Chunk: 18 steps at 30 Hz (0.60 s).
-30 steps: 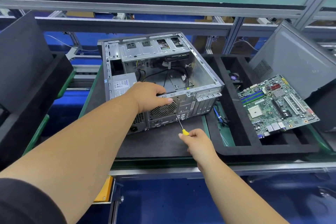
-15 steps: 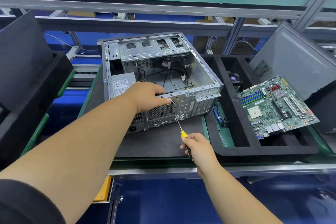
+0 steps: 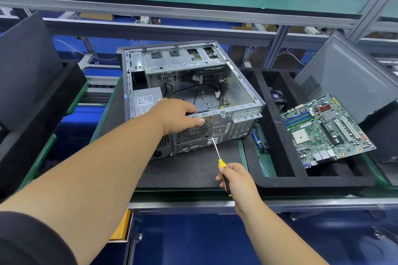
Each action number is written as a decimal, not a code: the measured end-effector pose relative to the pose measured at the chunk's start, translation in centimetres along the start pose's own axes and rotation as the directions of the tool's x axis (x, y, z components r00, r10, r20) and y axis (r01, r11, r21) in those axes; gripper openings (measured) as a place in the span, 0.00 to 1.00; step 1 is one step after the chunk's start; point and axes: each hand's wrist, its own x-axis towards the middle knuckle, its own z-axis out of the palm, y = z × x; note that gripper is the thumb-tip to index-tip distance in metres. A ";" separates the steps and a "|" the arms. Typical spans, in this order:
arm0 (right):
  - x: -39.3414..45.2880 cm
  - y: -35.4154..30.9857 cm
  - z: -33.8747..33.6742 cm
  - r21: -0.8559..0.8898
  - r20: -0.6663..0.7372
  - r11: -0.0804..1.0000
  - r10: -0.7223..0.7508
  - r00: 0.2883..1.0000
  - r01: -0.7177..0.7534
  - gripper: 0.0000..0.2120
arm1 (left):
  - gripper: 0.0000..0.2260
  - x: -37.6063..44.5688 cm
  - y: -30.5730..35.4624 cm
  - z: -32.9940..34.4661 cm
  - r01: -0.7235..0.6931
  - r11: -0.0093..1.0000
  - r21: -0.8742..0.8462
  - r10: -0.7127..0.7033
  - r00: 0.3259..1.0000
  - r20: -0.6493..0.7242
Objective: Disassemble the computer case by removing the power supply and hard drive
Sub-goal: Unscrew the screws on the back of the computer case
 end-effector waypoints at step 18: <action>5.4 -4.4 6.1 0.372 -0.209 0.928 0.070 0.975 0.013 0.06 | 0.22 0.4 -0.5 0.5 -0.022 1.000 0.009 0.022 0.997 -0.068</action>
